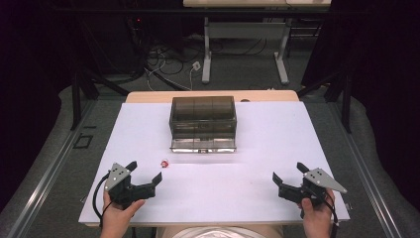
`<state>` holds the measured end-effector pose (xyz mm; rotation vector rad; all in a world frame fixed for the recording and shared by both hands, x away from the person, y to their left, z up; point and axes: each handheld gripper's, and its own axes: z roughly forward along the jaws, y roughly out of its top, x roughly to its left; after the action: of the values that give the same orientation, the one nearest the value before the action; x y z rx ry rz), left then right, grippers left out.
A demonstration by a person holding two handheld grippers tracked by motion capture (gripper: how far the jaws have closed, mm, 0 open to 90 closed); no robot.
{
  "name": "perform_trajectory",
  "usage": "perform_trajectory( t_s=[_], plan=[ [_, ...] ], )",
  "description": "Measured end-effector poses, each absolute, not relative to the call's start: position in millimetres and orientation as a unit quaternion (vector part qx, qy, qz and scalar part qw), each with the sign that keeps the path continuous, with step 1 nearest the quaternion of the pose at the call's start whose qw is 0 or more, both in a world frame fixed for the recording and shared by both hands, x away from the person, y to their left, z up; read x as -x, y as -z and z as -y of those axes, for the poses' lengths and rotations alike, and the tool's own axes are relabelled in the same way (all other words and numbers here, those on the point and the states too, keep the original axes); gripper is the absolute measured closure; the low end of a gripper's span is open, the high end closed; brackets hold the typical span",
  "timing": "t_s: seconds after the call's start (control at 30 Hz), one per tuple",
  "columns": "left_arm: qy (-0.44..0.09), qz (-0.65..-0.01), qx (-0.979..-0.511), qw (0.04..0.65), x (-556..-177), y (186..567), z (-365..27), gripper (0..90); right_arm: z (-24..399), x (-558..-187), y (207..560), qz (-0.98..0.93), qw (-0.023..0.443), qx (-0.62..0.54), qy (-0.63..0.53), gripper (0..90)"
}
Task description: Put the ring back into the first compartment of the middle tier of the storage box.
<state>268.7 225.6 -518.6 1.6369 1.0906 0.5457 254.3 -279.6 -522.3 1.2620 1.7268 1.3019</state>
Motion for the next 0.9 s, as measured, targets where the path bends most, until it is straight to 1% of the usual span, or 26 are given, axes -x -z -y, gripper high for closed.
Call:
perform_trajectory(
  t_s=[0.1,0.2,0.33,0.4,0.5,0.63,0.67,0.7,0.8,0.9],
  plan=[
    [-0.227,-0.457,-0.683,0.523,-268.6,519.0,-226.2,0.2,277.7,-257.5,523.7,-0.659,0.328,-0.486,-0.471,5.9],
    [-0.222,-0.461,-0.684,0.52,-269.6,519.4,-226.1,0.2,275.8,-259.3,526.5,-0.662,0.327,-0.484,-0.469,5.1],
    [-0.238,-0.459,-0.689,0.507,-270.2,520.7,-223.7,0.2,274.0,-259.8,528.1,-0.658,0.329,-0.482,-0.475,5.1],
    [-0.24,-0.465,-0.687,0.505,-270.4,521.6,-222.9,0.2,273.8,-260.3,529.1,-0.652,0.342,-0.48,-0.477,5.0],
    [-0.225,-0.475,-0.684,0.505,-270.7,521.6,-223.8,0.2,274.8,-261.8,529.0,-0.649,0.333,-0.489,-0.478,3.7],
    [-0.224,-0.483,-0.681,0.503,-272.0,522.0,-223.0,0.2,277.1,-263.5,529.6,-0.645,0.33,-0.495,-0.479,2.2],
    [-0.225,-0.483,-0.682,0.501,-272.4,522.1,-222.8,0.2,279.3,-263.5,529.7,-0.646,0.323,-0.498,-0.48,0.0],
    [-0.227,-0.483,-0.684,0.497,-272.9,522.1,-222.7,0.2,279.9,-263.2,529.4,-0.646,0.318,-0.501,-0.479,0.0],
    [-0.222,-0.486,-0.683,0.498,-275.3,521.1,-223.3,0.2,279.8,-263.6,531.1,-0.644,0.326,-0.502,-0.477,0.0],
    [-0.235,-0.489,-0.682,0.491,-277.0,517.8,-224.6,0.2,279.5,-264.0,531.8,-0.645,0.323,-0.5,-0.479,0.0]
  ],
)
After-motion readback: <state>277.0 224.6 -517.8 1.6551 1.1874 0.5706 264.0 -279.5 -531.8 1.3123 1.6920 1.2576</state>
